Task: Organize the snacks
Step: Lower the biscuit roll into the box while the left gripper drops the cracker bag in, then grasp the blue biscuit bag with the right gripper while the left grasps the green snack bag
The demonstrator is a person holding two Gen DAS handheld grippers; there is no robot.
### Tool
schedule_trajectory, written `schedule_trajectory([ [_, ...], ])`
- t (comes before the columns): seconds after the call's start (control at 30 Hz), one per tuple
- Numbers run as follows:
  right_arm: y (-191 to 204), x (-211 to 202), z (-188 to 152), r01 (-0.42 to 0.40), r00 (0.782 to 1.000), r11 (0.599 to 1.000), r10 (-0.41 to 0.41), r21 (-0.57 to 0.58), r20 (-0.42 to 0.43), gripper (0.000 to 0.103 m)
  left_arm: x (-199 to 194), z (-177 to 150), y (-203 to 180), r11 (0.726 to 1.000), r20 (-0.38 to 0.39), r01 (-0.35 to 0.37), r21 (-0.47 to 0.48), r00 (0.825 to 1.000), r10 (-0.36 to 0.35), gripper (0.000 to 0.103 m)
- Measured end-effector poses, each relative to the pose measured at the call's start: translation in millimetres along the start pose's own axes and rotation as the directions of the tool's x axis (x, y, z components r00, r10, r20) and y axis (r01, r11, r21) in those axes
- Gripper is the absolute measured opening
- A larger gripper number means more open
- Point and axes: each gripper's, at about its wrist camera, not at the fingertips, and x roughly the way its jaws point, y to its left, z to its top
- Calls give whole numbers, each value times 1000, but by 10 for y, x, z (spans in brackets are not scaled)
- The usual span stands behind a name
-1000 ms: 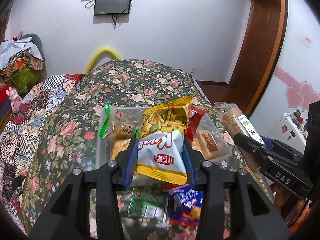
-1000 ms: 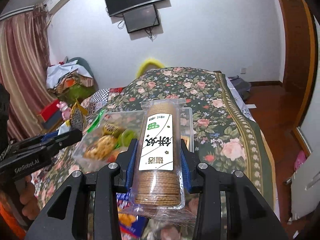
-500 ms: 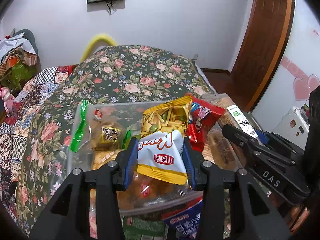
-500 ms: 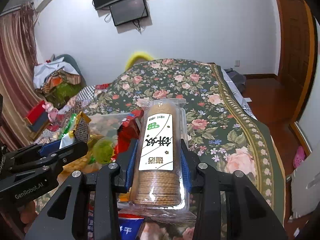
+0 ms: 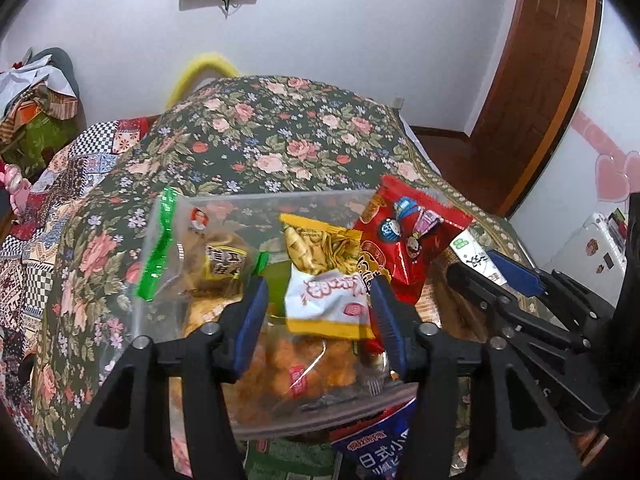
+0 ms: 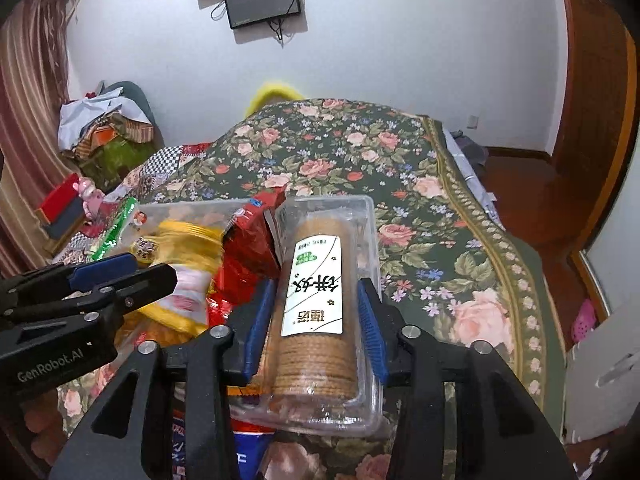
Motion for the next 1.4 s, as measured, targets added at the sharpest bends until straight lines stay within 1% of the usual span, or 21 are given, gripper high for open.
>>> schedule_trajectory([
  [0.03,5,-25,4,3,1000,1000,-3,-3,4,43,-50,3,11,1000,8,-1,-2,1000,1,54],
  [0.2,22,-246,7,-2,999,1000,3,-9,38,59,-366,-3,65,1000,57,8,-7,998,-8,54],
  [0.27,44,-313,-5,-9,999,1000,10,-15,46,61,-492,-14,73,1000,74,6,4,997,-6,55],
  [0.33,75,-375,-25,-19,999,999,20,-27,45,64,-624,-47,90,1000,92,1,13,996,-2,59],
  [0.4,111,-443,-73,-27,998,999,28,-35,50,74,-757,-108,119,1000,110,-3,22,994,0,64],
  [0.47,141,-496,-141,-33,998,999,34,-28,56,79,-846,-164,147,1000,117,-5,22,993,2,65],
  [0.53,198,-534,-238,-58,997,998,60,-26,44,80,-908,-231,182,1000,115,2,17,993,-4,65],
  [0.6,252,-527,-318,-76,997,997,77,-32,23,80,-951,-314,220,1000,103,5,17,995,-7,67],
  [0.77,395,-410,-519,-94,995,994,92,-54,-44,83,-958,-533,296,999,69,-11,32,998,9,68],
  [0.87,442,-317,-608,-107,991,993,102,-56,-84,84,-896,-692,355,999,29,-14,44,1000,13,68],
  [0.93,470,-223,-660,-111,988,992,104,-56,-115,84,-840,-779,388,998,4,-28,49,1000,27,69],
  [1.03,479,-86,-720,-136,977,990,127,-40,-169,84,-722,-909,454,999,-44,-29,35,999,31,69],
  [1.1,458,3,-752,-130,973,991,121,-31,-197,84,-641,-978,482,999,-73,-28,33,997,31,69],
  [1.17,400,90,-782,-157,963,988,152,-4,-223,85,-545,-1046,495,999,-101,-32,36,994,35,69],
  [1.2,384,103,-788,-166,959,986,164,8,-231,88,-504,-1073,495,999,-113,-28,34,993,32,69],
  [1.23,363,132,-801,-177,954,984,177,23,-241,89,-476,-1088,494,999,-122,-23,32,992,27,69],
  [1.3,328,168,-830,-183,951,983,185,33,-248,89,-397,-1127,464,1000,-145,-2,31,989,7,69],
  [1.4,293,196,-860,-196,946,979,201,47,-256,89,-285,-1179,396,999,-169,6,43,986,1,69],
])
